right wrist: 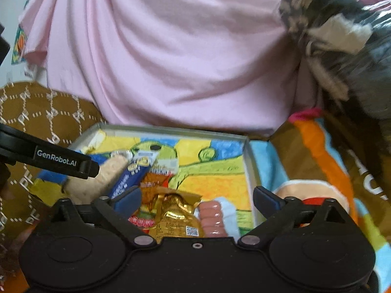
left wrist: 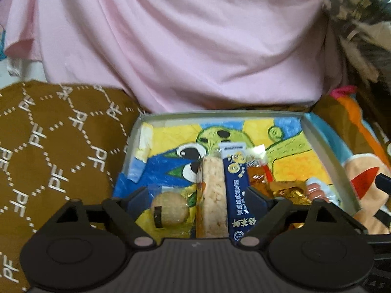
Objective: Organize snacks
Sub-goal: 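Lower the rice-cake bar and gold pouch into the tray and open both tools, then lift both tools out of the tray back over the remaining snacks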
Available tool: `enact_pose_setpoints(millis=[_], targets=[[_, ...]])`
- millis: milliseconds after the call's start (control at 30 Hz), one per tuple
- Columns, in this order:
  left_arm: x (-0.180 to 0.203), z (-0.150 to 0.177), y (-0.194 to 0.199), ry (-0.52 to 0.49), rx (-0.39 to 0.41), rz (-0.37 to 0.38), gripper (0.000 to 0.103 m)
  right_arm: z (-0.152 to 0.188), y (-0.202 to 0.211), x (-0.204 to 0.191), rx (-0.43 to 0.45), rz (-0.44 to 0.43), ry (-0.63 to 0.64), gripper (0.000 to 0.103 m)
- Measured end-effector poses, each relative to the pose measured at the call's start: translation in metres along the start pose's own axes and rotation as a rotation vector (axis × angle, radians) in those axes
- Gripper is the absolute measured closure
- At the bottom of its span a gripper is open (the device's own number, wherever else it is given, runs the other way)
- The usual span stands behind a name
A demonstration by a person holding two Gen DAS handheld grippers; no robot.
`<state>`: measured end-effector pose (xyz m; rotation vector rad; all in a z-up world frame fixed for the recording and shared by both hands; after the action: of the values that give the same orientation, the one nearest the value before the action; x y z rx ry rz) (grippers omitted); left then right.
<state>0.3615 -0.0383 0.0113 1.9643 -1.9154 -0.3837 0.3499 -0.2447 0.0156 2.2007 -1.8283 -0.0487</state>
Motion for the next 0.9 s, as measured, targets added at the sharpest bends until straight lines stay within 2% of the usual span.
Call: enact_pose_setpoints(millis=[200,433,667,900], targets=[[-0.003,-0.011,0.046,0.0,0.076,-0.007,0.001,-0.02,0.042,-0.004,0.061,0.007,-0.026,0.001],[-0.009,-0.016,0.102,-0.001,0.143,-0.019,0.0,-0.037,0.096,-0.016,0.109,0.014,-0.066,0.001],[-0.019,-0.006,0.156,-0.026,0.175,-0.032,0.0,-0.043,0.15,-0.029,0.13,0.015,-0.104,0.001],[-0.028,0.017,0.197,-0.048,0.155,-0.047,0.0,-0.036,0.195,-0.045,0.115,0.02,-0.101,0.001]])
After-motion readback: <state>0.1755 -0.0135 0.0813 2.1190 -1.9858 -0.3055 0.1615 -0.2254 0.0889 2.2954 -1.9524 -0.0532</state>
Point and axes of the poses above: each gripper's, at about its wrist camera, not at the fingertips, and y roughly against the way its jaws point, x to its right, z to its underside, the point moved 6 cm from there along -y, roughly the way its jaws point, and after that the axes turned 5 degrees about x, right-handed, at the moved point
